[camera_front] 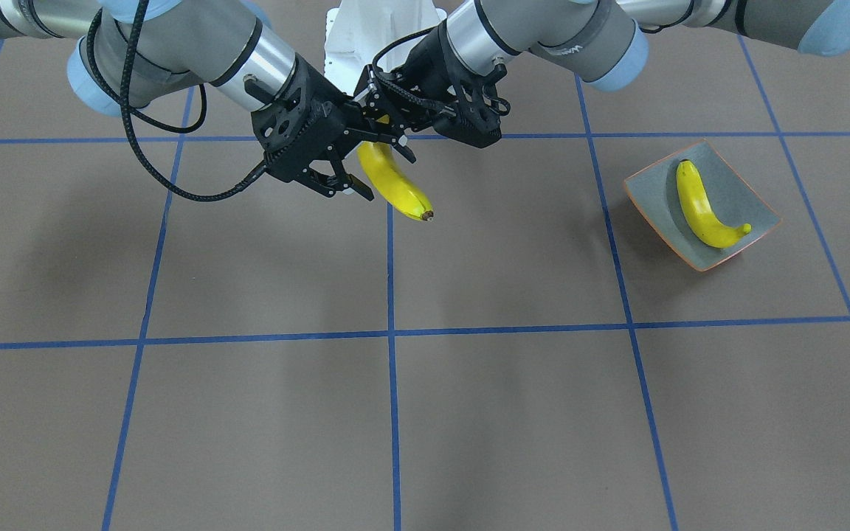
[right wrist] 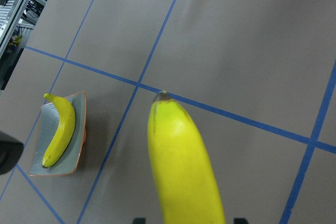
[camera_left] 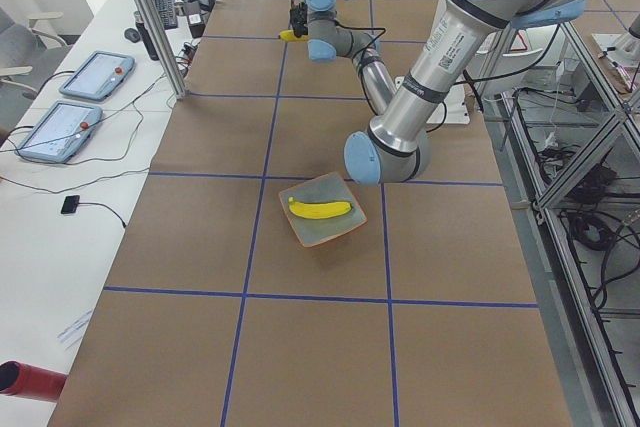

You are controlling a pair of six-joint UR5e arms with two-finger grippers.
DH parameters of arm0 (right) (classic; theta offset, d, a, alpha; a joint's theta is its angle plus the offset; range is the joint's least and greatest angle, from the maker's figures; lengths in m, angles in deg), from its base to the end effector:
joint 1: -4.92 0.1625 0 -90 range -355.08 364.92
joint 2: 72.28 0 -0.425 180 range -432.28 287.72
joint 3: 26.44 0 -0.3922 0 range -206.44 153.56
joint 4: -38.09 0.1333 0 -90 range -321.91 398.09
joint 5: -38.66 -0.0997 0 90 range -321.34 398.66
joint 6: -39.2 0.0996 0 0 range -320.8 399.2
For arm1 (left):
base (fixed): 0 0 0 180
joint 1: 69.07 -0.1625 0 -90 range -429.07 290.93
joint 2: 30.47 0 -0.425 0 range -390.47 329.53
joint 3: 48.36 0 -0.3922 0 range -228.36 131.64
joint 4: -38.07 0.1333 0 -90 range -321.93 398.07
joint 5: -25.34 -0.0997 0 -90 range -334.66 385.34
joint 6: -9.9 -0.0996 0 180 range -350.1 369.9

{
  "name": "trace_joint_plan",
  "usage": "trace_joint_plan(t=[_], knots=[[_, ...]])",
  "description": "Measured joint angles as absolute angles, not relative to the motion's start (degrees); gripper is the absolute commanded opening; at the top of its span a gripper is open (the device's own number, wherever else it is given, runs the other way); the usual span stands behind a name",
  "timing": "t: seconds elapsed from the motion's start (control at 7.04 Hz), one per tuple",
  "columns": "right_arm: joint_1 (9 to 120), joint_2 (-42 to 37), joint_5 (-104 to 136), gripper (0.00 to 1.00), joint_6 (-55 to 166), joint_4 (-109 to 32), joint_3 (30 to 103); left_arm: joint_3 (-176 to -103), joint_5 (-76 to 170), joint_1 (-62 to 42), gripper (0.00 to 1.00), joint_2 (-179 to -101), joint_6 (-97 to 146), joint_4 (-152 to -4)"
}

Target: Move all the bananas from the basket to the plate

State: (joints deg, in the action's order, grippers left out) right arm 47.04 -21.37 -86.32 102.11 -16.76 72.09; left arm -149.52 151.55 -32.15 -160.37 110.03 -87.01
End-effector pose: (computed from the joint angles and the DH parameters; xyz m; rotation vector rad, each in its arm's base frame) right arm -0.4131 -0.4763 0.1140 0.3791 -1.4219 -0.2272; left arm 0.4398 -0.4236 0.0894 -0.1557 1.5112 -0.1824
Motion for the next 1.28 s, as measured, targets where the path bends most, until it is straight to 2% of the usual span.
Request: trace_joint_plan(t=[1.28], knots=[[50.36, -20.92, -86.18, 0.99, 103.38, -16.74, 70.55, -149.38, 151.64, -32.31, 0.0, -159.77, 110.53, -86.99]])
